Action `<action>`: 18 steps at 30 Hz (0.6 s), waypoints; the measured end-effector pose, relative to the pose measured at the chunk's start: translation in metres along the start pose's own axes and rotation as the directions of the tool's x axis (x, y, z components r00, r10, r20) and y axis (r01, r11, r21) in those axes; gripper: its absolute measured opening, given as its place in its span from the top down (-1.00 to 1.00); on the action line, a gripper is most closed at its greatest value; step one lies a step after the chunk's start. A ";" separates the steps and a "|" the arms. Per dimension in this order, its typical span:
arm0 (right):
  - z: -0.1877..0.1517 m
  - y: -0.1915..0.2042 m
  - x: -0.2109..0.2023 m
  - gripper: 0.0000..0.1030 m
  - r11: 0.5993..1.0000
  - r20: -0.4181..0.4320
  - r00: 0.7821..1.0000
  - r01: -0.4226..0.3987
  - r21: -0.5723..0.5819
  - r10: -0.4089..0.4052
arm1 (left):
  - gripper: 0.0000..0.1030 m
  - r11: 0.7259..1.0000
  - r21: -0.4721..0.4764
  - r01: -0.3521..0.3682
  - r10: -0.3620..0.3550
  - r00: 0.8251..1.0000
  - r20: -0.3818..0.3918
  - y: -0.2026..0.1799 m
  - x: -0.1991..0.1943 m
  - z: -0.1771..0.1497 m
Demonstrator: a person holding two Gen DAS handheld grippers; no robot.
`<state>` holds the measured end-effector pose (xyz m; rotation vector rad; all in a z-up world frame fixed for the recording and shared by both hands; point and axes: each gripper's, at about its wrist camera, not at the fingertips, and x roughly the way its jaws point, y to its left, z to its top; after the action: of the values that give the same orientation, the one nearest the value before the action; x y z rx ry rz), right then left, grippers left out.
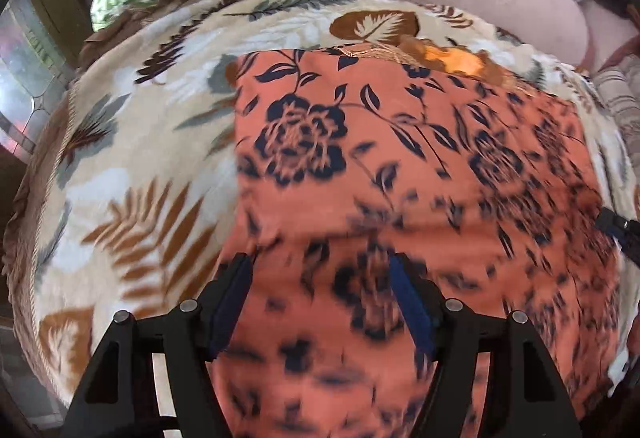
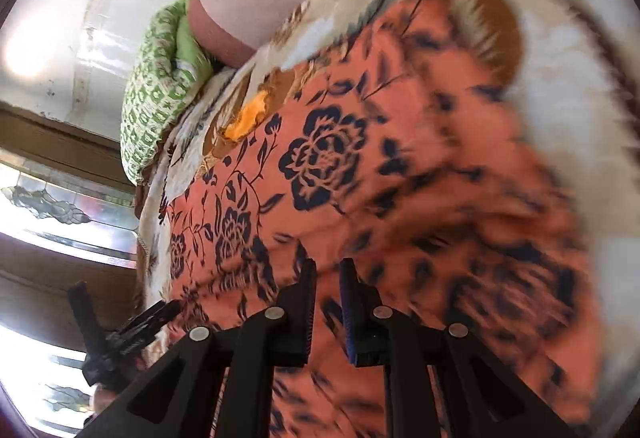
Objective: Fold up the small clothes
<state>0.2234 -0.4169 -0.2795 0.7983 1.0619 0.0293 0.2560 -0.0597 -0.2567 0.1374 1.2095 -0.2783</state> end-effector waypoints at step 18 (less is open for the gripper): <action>-0.146 -0.109 -0.163 -0.61 0.999 0.023 0.998 -0.051 -0.019 0.051 | -0.38 0.985 -0.129 0.114 -0.115 0.993 -0.003 0.096 -0.081 -0.153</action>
<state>-0.0127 -0.4762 -0.2545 0.8075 1.0173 0.0727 0.1192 0.0820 -0.2389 -0.0429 1.2438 -0.2994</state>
